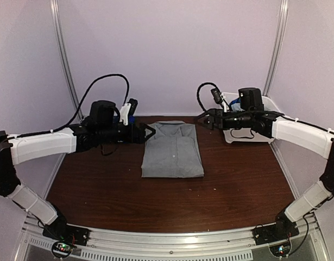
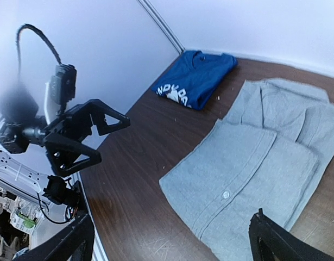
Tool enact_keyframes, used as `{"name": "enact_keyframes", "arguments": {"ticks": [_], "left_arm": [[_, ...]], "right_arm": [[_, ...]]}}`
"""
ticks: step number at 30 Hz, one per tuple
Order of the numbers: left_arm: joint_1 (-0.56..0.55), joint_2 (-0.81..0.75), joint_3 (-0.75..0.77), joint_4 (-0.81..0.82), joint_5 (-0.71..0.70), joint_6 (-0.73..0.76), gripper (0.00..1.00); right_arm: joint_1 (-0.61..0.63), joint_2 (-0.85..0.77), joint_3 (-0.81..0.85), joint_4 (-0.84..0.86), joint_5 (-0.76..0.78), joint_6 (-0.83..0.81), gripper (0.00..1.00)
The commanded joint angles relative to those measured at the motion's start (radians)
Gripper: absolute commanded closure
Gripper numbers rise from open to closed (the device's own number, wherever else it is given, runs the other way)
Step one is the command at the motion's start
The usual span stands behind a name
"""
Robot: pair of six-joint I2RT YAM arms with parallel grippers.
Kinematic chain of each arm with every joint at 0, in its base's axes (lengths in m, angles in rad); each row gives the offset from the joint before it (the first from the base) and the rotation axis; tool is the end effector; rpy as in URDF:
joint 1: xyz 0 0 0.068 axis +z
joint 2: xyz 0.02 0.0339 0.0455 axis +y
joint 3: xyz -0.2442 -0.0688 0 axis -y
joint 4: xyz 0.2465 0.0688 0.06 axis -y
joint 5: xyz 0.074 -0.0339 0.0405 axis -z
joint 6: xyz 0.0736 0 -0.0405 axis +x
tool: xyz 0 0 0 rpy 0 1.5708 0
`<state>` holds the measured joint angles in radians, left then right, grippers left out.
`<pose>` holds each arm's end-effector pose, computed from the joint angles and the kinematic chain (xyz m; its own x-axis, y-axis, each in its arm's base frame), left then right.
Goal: Fold and stack the mixed laundry pile
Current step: Smooth out the 2/3-rectangle-folded shirt at the center of the board.
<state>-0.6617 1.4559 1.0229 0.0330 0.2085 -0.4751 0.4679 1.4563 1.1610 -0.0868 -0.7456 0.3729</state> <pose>0.2868 -0.2427 0.2503 -0.6170 -0.0867 -0.7822 0.5278 0.6917 -0.4930 0.3026 0.2088 0.2940 -0.6353 -0.0212 -0.7720 -0.7106 0.4075 0.5736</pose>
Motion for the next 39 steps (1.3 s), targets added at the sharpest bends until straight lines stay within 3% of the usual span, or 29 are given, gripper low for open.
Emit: {"name": "enact_keyframes", "arguments": {"ticks": [1, 6, 11, 17, 24, 31, 35, 39], "left_arm": [[-0.099, 0.066, -0.025, -0.042, -0.041, -0.052, 0.04], [-0.190, 0.168, -0.054, 0.062, -0.008, -0.133, 0.13], [-0.196, 0.270, -0.084, 0.189, 0.062, -0.207, 0.19], [-0.181, 0.385, -0.075, 0.260, 0.067, -0.240, 0.20], [-0.116, 0.438, -0.208, 0.403, 0.067, -0.286, 0.21], [-0.114, 0.348, -0.274, 0.379, 0.085, -0.240, 0.21], [-0.119, 0.280, -0.195, 0.330, 0.113, -0.198, 0.19], [-0.119, 0.323, -0.088, 0.292, 0.125, -0.168, 0.19]], "right_arm": [[0.110, 0.067, -0.089, -0.016, 0.076, 0.092, 0.02], [0.197, 0.155, -0.168, 0.136, 0.049, 0.210, 0.09], [0.235, 0.253, -0.181, 0.225, 0.022, 0.277, 0.10], [0.220, 0.386, -0.164, 0.272, 0.033, 0.275, 0.11], [0.134, 0.452, -0.263, 0.307, 0.049, 0.236, 0.15], [0.118, 0.363, -0.378, 0.326, 0.002, 0.218, 0.16], [0.118, 0.278, -0.305, 0.302, -0.036, 0.229, 0.16], [0.118, 0.306, -0.187, 0.287, -0.067, 0.242, 0.15]]}}
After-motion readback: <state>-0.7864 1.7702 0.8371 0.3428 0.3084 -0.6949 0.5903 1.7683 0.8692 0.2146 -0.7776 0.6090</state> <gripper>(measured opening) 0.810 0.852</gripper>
